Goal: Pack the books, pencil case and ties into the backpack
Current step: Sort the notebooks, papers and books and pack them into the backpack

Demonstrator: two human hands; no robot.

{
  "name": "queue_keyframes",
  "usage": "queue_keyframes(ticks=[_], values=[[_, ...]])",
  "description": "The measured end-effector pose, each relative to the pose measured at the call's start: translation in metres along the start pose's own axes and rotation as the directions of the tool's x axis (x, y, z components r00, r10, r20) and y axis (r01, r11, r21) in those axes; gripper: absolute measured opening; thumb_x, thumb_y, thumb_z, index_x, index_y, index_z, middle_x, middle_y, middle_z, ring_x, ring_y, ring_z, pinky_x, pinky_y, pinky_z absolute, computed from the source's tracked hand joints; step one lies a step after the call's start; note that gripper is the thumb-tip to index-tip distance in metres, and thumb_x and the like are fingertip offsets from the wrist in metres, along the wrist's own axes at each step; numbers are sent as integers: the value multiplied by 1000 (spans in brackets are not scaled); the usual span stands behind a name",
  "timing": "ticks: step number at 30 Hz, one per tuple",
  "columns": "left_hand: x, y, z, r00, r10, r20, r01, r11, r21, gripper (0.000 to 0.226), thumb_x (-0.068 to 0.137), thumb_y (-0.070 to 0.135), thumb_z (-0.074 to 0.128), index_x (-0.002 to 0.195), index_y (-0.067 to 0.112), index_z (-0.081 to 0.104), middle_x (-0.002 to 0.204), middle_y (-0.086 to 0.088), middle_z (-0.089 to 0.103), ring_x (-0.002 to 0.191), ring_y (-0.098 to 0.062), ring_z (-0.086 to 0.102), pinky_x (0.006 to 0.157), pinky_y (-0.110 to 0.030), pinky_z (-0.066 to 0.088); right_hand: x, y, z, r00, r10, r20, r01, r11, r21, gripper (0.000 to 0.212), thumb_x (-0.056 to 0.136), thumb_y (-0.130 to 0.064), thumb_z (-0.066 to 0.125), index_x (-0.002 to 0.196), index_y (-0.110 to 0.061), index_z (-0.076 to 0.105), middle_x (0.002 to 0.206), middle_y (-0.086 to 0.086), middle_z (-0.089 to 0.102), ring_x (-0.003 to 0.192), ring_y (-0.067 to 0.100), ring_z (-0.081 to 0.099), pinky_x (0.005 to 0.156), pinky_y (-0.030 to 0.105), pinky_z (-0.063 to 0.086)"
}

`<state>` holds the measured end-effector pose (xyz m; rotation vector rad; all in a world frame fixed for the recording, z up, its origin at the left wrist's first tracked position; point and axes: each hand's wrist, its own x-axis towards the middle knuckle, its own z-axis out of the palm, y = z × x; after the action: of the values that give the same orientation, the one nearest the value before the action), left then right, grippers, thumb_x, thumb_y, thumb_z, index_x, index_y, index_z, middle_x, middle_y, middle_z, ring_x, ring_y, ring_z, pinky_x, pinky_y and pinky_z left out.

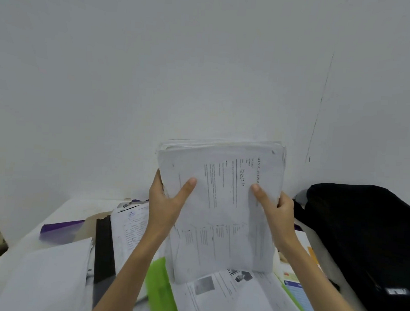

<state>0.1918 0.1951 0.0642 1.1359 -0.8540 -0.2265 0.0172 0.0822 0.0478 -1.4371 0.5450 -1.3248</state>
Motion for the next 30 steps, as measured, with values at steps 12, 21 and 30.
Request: queue_keyframes(ticks=[12,21,30], values=[[1,-24,-28,912,-308,272,334,941,-53,95,34,62,87,115,22,59,107,3,71,105,-20,65,92,-38,51,-6,16,-8,998,63,-14,-62,997,53,24,77,-31,74,95,-17,66,86,-10,73,78,3,69,62,14,52],[-19,-26,1,993,-116,19,113,986,121,23,70,43,68,90,32,60,90,16,67,91,-1,65,84,-27,53,-9,28,4,986,-83,-143,67,991,-116,34,84,-36,60,102,-8,64,99,-2,69,88,2,65,77,21,54],[-31,-27,-2,962,-228,148,233,972,-23,35,72,43,74,101,28,60,101,9,69,97,-5,65,92,-29,50,-15,22,-12,970,-142,-195,110,980,-167,32,84,-37,63,63,-18,48,62,-7,51,53,1,48,54,18,41]])
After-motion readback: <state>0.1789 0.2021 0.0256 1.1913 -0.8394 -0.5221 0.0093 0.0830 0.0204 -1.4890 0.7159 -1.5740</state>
